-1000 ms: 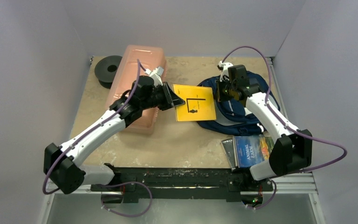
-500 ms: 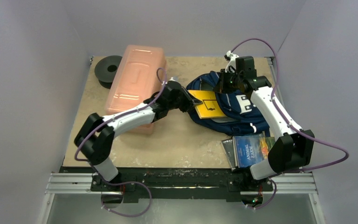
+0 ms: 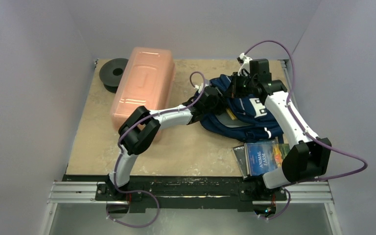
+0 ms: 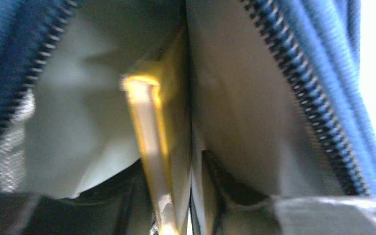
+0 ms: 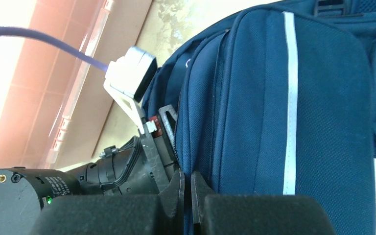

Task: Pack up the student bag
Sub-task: Place the book in the student bag.

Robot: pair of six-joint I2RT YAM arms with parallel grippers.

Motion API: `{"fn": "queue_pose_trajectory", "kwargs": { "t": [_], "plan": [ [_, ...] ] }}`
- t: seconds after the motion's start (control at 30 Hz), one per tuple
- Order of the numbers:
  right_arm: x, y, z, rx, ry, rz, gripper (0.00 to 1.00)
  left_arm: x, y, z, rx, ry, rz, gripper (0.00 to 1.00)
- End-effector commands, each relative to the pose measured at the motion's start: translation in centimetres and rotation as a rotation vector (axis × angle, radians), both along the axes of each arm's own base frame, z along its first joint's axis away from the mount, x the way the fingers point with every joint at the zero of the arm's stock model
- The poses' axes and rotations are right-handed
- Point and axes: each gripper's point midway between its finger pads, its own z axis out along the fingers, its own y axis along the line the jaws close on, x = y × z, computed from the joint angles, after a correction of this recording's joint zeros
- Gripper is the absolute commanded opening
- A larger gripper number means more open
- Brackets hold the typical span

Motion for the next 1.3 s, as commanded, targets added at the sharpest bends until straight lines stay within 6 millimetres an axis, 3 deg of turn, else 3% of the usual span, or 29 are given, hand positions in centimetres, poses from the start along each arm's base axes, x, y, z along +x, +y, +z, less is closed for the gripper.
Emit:
{"fn": "queue_pose_trajectory", "kwargs": {
  "t": [0.0, 0.17, 0.2, 0.33, 0.43, 0.47, 0.63, 0.73, 0.9, 1.07, 1.13, 1.2, 1.27],
  "plan": [
    [0.7, 0.0, 6.2, 0.079, -0.173, 0.014, 0.0, -2.0, 1.8, 5.5, 0.014, -0.132, -0.102, 0.63],
    [0.7, -1.0, 4.2, 0.04, -0.157, -0.021, 0.0, -6.1, 6.8, 7.0, 0.211, -0.072, -0.32, 0.87],
    [0.6, -1.2, 3.9, 0.031, -0.155, -0.025, 0.0, -7.2, 8.2, 6.6, 0.258, -0.037, -0.368, 0.88],
    [0.0, -1.1, 3.0, 0.032, -0.163, -0.008, 0.0, -9.4, 13.2, 8.4, 0.305, -0.137, -0.429, 0.88],
    [-0.4, -0.8, 2.3, 0.032, -0.15, 0.022, 0.0, -8.7, 17.9, 7.6, 0.493, -0.272, -0.369, 0.88],
    [-0.5, -0.7, 2.0, 0.035, -0.144, 0.032, 0.0, -8.3, 18.4, 7.4, 0.495, -0.295, -0.363, 0.87],
    [-1.2, -0.1, 2.1, 0.055, -0.131, 0.077, 0.0, -5.6, 16.9, 5.3, 0.5, -0.264, -0.413, 0.82],
    [-0.9, -0.4, 4.0, 0.057, -0.162, 0.048, 0.0, -4.6, 16.0, 3.3, 0.501, -0.196, -0.39, 0.79],
    [0.1, -0.4, 7.8, 0.058, -0.21, 0.036, 0.0, -5.6, 14.6, 2.1, 0.474, -0.189, -0.353, 0.83],
    [0.1, -0.2, 8.6, 0.072, -0.219, 0.045, 0.0, -6.1, 11.3, -0.1, 0.378, -0.115, -0.432, 0.81],
    [-0.1, -0.1, 8.7, 0.081, -0.219, 0.041, 0.0, -6.4, 10.4, 0.1, 0.323, -0.126, -0.464, 0.66],
    [0.0, -0.1, 8.7, 0.088, -0.217, 0.034, 0.0, -6.0, 10.0, 1.5, 0.275, -0.182, -0.464, 0.43],
    [0.5, 0.0, 8.6, 0.092, -0.21, 0.029, 0.0, -5.1, 9.8, 4.2, 0.211, -0.249, -0.457, 0.12]
  ]
}}
